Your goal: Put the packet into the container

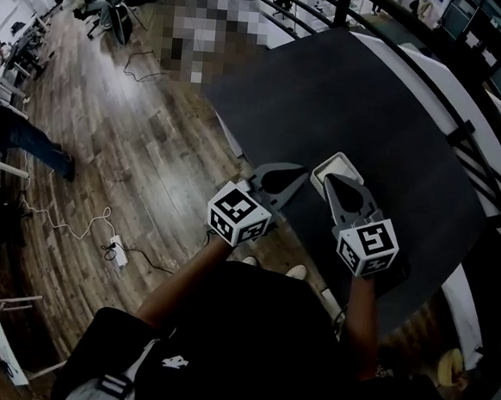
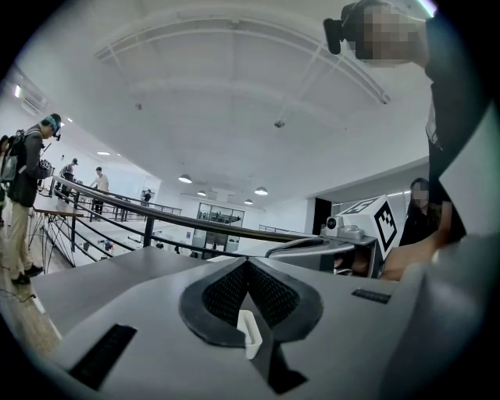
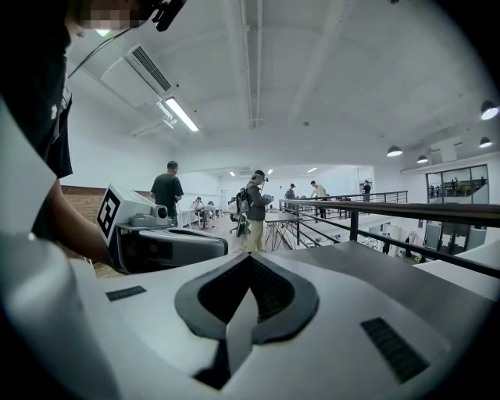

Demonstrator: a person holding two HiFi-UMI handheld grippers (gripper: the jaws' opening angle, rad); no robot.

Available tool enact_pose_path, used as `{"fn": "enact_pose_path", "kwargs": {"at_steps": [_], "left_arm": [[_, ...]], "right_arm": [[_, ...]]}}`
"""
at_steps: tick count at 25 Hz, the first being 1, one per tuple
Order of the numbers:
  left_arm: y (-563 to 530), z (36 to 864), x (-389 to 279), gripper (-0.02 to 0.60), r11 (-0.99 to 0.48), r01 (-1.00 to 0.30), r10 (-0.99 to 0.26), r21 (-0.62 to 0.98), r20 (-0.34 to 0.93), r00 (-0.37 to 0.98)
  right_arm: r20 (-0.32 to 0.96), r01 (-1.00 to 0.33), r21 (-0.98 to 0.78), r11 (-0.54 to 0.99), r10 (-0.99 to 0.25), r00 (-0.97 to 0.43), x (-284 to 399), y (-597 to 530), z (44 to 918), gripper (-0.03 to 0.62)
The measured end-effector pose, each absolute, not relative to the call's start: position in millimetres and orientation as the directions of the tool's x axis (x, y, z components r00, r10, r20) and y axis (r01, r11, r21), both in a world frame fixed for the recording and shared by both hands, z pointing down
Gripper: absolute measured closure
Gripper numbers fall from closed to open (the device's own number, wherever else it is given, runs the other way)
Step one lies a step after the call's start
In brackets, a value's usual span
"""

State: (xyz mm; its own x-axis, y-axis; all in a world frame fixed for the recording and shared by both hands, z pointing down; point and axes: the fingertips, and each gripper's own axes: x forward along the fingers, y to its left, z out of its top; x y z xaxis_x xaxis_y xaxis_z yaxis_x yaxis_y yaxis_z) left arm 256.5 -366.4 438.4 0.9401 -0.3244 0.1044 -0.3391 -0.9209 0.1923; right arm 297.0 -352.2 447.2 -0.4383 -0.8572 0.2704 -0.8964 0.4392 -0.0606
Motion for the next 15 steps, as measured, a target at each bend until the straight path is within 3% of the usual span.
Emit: {"fn": "enact_pose_path", "kwargs": {"at_steps": [15], "left_arm": [[-361.3, 439.1, 257.5, 0.577, -0.924, -0.333, -0.319, 0.19, 0.102, 0.942]], "right_arm": [[0.268, -0.892, -0.06, 0.448, -0.853, -0.447, 292.5, -346.5, 447.6, 0.591]]}}
